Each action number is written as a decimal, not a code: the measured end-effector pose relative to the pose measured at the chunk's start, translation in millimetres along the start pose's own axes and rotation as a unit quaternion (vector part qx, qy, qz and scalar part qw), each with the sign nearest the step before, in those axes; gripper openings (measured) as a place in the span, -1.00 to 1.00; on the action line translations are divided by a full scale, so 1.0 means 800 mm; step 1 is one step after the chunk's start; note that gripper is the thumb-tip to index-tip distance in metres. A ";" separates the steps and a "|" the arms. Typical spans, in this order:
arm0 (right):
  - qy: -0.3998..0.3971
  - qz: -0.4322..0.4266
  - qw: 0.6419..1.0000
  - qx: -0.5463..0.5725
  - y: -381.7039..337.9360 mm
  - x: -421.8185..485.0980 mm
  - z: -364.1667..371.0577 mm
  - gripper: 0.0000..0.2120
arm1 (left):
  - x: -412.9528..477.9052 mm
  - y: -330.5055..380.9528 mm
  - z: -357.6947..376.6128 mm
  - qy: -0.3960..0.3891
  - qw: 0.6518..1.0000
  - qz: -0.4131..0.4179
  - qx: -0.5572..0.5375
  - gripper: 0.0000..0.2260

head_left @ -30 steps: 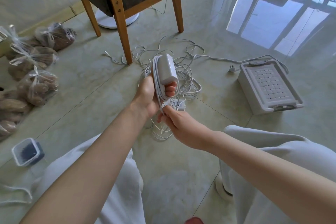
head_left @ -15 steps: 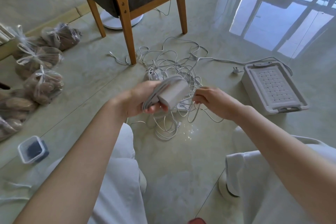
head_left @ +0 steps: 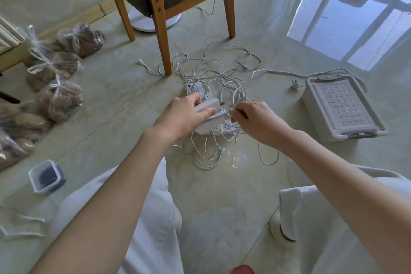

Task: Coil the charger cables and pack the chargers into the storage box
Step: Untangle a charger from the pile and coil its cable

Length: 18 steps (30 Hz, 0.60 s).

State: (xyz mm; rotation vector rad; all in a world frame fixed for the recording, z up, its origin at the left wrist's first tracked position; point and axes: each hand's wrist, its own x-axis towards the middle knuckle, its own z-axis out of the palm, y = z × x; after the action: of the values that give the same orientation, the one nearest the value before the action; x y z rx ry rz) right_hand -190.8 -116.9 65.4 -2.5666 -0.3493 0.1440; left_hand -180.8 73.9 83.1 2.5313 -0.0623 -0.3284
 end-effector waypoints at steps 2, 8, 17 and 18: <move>-0.017 0.006 1.000 0.020 -0.006 -0.005 0.001 -0.70 | 0.001 0.002 0.002 0.015 1.000 0.006 0.010 -0.64; -0.108 0.029 0.990 0.085 0.003 -0.014 -0.001 -0.92 | 0.003 0.002 0.004 0.101 0.993 0.035 0.057 -0.70; 0.053 0.038 0.988 0.141 0.006 -0.022 0.003 -0.83 | 0.010 -0.012 0.025 0.158 0.987 0.012 0.006 -0.73; 0.080 0.027 0.984 0.159 -0.003 -0.025 0.005 -0.82 | 0.011 -0.012 0.027 0.160 0.987 0.011 0.000 -0.73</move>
State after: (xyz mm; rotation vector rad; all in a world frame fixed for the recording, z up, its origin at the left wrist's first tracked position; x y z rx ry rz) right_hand -211.0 -118.8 64.0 -2.2542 -0.1787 0.0101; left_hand -177.6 68.7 58.2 2.5489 0.0347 0.0879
